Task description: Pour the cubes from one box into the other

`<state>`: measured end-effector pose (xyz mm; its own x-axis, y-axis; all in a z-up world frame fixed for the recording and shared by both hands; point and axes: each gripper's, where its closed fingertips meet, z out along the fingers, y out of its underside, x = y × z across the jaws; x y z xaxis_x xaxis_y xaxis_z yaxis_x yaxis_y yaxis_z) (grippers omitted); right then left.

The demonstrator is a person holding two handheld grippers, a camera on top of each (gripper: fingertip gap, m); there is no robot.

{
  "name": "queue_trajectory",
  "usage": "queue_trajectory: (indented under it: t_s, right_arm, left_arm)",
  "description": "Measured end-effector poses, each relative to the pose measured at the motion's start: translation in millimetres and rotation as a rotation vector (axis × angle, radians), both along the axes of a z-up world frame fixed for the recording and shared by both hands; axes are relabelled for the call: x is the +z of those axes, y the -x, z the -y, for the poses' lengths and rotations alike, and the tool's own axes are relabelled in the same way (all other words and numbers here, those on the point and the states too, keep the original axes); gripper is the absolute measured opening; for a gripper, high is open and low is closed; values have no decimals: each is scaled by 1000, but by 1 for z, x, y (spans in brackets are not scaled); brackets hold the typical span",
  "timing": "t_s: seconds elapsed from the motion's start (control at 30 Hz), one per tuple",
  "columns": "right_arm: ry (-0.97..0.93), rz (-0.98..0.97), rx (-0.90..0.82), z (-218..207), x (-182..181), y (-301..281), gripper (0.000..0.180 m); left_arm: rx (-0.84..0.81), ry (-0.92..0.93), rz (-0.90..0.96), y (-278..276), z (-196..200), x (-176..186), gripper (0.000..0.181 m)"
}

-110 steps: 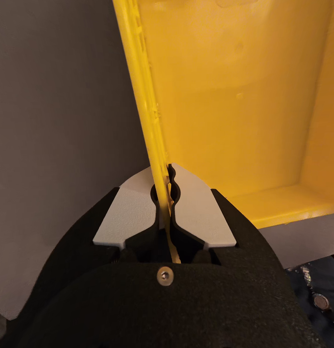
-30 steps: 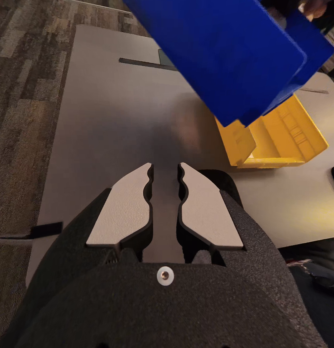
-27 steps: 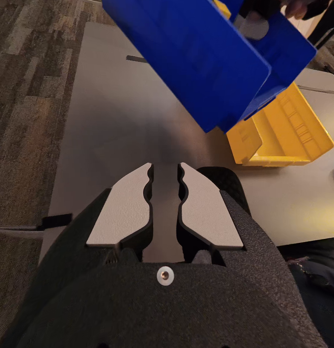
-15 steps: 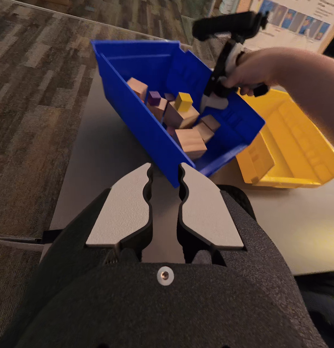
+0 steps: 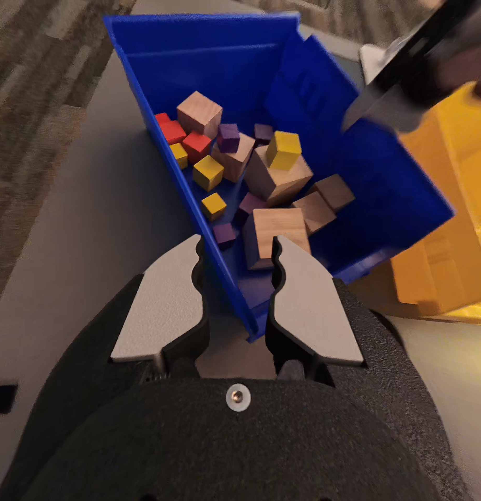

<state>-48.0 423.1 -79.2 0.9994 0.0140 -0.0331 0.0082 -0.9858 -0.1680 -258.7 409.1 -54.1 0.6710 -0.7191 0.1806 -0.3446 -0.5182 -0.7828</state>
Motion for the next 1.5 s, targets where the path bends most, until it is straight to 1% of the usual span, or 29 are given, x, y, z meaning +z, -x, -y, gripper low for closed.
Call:
queue_trajectory:
  t_s: [0.07, 0.1, 0.17, 0.2, 0.23, 0.27, 0.3, 0.37, 0.43, 0.53, 0.6, 0.63, 0.67, 0.7, 0.8, 0.9, 1.0, 1.13, 1.27, 1.4, 1.5]
  right_arm:
    - [-140, 110, 13, 4, 41, -19, 53]
    - [-203, 178, 13, 16, 61, -32, 56]
    - [-323, 357, -51, 53, 97, -73, 63]
    - [-367, 447, -127, 79, 109, -101, 67]
    - [-398, 495, -217, 107, 115, -127, 68]
    - [-402, 486, -310, 136, 110, -148, 71]
    - [-380, 438, -411, 165, 99, -165, 71]
    - [-338, 259, -558, 206, 69, -178, 71]
    - [-294, 74, -598, 226, 41, -166, 71]
    - [-166, 99, -604, 249, 7, -165, 70]
    - [-17, 77, -565, 260, -19, -157, 58]
    - [39, 54, -536, 263, -30, -153, 41]
    - [57, -25, -510, 261, -38, -144, 21]
    - [40, -78, -535, 258, -38, -144, 9]
    - [37, -205, -566, 264, -38, -149, 7]
    - [37, -197, -593, 282, -38, -174, 7]
    - [59, -197, -605, 310, -38, -200, 6]
    - [78, -188, -658, 358, -39, -242, 6]
    - [78, -186, -727, 410, -40, -282, 6]
    - [88, -138, -753, 460, -41, -322, 5]
    - [75, -131, -799, 491, -41, -345, 6]
  left_arm:
    - [14, -5, -96, 0, -4, -14, 47]
    - [23, 6, -150, 1, -6, -23, 48]
    - [36, 33, -230, 5, -10, -38, 48]
    - [28, 54, -233, 3, -10, -43, 46]
    - [21, 70, -223, 1, -11, -46, 42]
    - [14, 75, -216, -1, -11, -48, 36]
    - [17, 66, -223, -1, -13, -49, 30]
    - [34, 25, -276, 3, -20, -50, 23]
    - [20, 13, -314, 3, -26, -51, 21]
    - [-26, 17, -319, -6, -37, -51, 20]
    - [-67, 12, -336, -13, -45, -51, 18]
    - [-94, 7, -339, -17, -47, -51, 18]
    - [-127, 0, -338, -22, -50, -51, 18]
    - [-156, -2, -332, -28, -51, -51, 18]
    - [-251, -19, -338, -44, -52, -51, 18]
    - [-331, -33, -350, -61, -46, -52, 17]
    - [-386, -35, -362, -74, -40, -52, 15]
    - [-387, -26, -417, -71, -37, -53, 10]
    - [-369, 5, -421, -62, -34, -53, 9]
    - [-350, 23, -424, -57, -32, -54, 9]
    - [-345, 21, -431, -56, -32, -54, 8]
